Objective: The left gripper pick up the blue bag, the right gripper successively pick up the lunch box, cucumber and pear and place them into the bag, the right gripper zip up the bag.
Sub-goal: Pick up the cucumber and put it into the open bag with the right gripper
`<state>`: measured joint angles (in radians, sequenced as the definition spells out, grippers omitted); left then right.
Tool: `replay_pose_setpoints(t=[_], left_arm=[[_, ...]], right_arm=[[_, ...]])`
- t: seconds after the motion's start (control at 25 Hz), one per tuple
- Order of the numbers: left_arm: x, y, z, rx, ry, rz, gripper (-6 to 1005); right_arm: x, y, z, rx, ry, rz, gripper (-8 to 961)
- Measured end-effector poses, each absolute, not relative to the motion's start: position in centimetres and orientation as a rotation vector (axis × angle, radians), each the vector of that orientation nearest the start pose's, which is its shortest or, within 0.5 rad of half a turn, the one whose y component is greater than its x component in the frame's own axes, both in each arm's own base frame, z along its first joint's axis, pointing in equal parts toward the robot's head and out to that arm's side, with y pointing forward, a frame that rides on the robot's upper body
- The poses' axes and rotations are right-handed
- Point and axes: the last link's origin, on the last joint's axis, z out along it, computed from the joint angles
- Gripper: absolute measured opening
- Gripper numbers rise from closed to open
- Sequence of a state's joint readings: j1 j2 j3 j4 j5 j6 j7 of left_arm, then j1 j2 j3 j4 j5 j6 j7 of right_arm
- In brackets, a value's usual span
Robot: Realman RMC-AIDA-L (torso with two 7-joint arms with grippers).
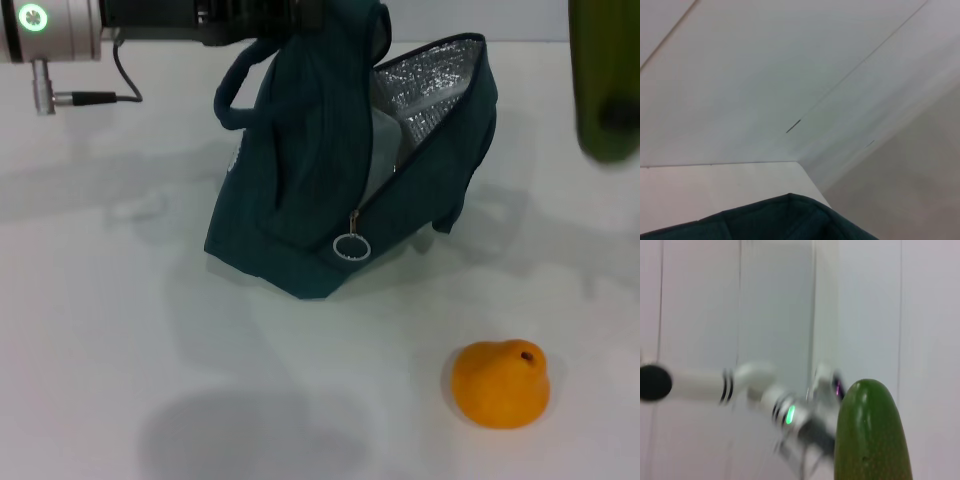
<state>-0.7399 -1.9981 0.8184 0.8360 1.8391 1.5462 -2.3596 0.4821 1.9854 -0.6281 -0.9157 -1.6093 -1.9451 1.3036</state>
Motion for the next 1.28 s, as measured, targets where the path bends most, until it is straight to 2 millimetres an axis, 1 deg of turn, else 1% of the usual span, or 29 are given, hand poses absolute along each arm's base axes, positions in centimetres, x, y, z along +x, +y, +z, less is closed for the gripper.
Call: replay_pose_setpoints(t=[0.12,0.2,0.28,0.4,0.48,0.6,0.72,0.8,1.08,1.16,1.28], left_arm=[[-15.2,40.2,5.3,-2.607,-1.411,-0.912,123],[-15.0,40.1,5.3,-2.607,-1.421,-0.929,123],[-14.9,40.0,5.3,-2.610,-1.435,-0.950,123],[-14.8,39.9,5.4,-2.612,-1.457,-0.952,124],[-14.8,39.9,5.4,-2.611,-1.467,-0.952,124],[-14.8,39.9,5.4,-2.605,-1.483,-0.953,124],[-14.9,39.8,5.4,-2.599,-1.499,-0.954,125],[-14.9,39.8,5.4,-2.596,-1.507,-0.954,125],[-15.5,39.7,5.4,-2.574,-1.540,-0.950,126],[-15.6,39.6,5.5,-2.567,-1.551,-0.950,126],[-15.7,39.5,5.5,-2.570,-1.557,-0.950,126]], right_arm=[[19.9,31.9,10.7,-2.432,-0.240,1.203,634],[19.0,32.4,9.5,-2.336,-0.367,1.257,634],[18.4,33.1,8.3,-2.284,-0.441,1.242,635],[17.8,34.7,6.2,-2.278,-0.469,1.155,635],[17.7,35.2,4.9,-2.288,-0.479,1.121,635],[17.9,35.7,3.1,-2.285,-0.484,1.093,635],[18.4,35.7,1.7,-2.279,-0.480,1.076,634],[18.8,35.8,1.1,-2.273,-0.477,1.049,634],[20.9,35.7,-0.2,-2.274,-0.416,0.937,634],[21.6,35.7,-0.3,-2.285,-0.383,0.907,634],[22.0,35.7,-0.4,-2.297,-0.359,0.887,633]])
